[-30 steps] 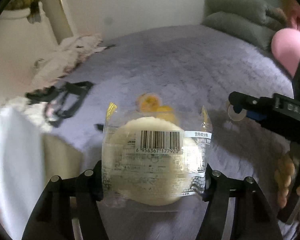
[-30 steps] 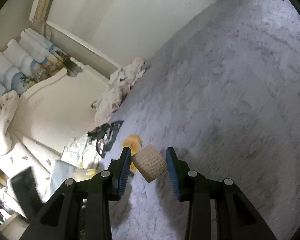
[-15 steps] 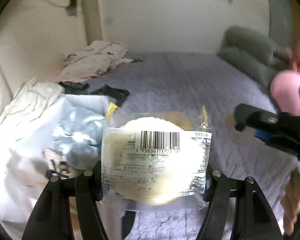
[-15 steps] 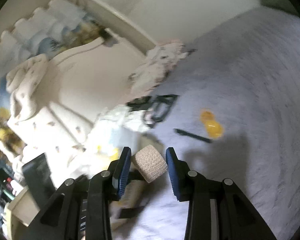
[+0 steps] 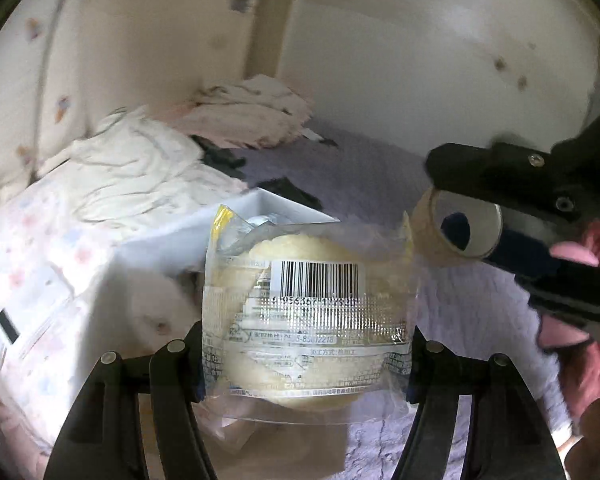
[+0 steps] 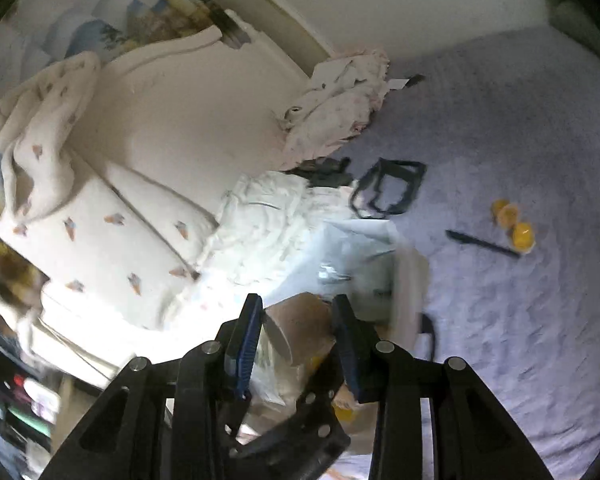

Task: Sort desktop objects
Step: 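Lower the bun and block into the white paper bag and release both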

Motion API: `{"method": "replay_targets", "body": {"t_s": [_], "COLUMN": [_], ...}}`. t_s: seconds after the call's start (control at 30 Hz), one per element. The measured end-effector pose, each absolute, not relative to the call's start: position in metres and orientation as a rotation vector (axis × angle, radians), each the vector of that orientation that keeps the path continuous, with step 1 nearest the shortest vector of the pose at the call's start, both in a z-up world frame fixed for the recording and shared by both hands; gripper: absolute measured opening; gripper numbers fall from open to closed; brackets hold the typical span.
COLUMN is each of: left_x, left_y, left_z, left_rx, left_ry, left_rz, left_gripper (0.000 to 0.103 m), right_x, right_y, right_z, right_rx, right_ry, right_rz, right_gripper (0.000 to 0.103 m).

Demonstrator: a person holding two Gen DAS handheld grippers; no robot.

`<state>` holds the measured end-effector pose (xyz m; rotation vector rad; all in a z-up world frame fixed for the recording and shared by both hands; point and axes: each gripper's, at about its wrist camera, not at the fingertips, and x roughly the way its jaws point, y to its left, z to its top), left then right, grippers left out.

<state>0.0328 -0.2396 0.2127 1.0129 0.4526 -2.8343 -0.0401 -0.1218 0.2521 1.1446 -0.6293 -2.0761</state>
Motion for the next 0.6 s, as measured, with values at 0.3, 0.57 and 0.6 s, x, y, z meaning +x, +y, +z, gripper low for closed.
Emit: {"method": "replay_targets", "body": {"t_s": [0.3, 0.57, 0.6], "left_x": [0.059, 0.018, 0.012], "left_y": [-0.275, -0.278, -0.278], "left_z": [0.237, 0.163, 0.156], "left_rx": [0.953, 1.175, 1.199], "left_ry": [0.431, 0.41, 0.416], "left_rz": [-2.76, -2.702, -2.695], "left_gripper": [0.068, 0.068, 0.068], "right_x": [-0.036, -0.06, -0.064], "right_y": [-0.163, -0.171, -0.17], "right_z": [0.238, 0.16, 0.15], "right_rx": [1.211, 1.38, 1.399], "right_ry": [-0.798, -0.908, -0.938], "right_rz": [-1.978, -1.979, -1.978], "right_gripper": [0.034, 0.027, 0.027]}}
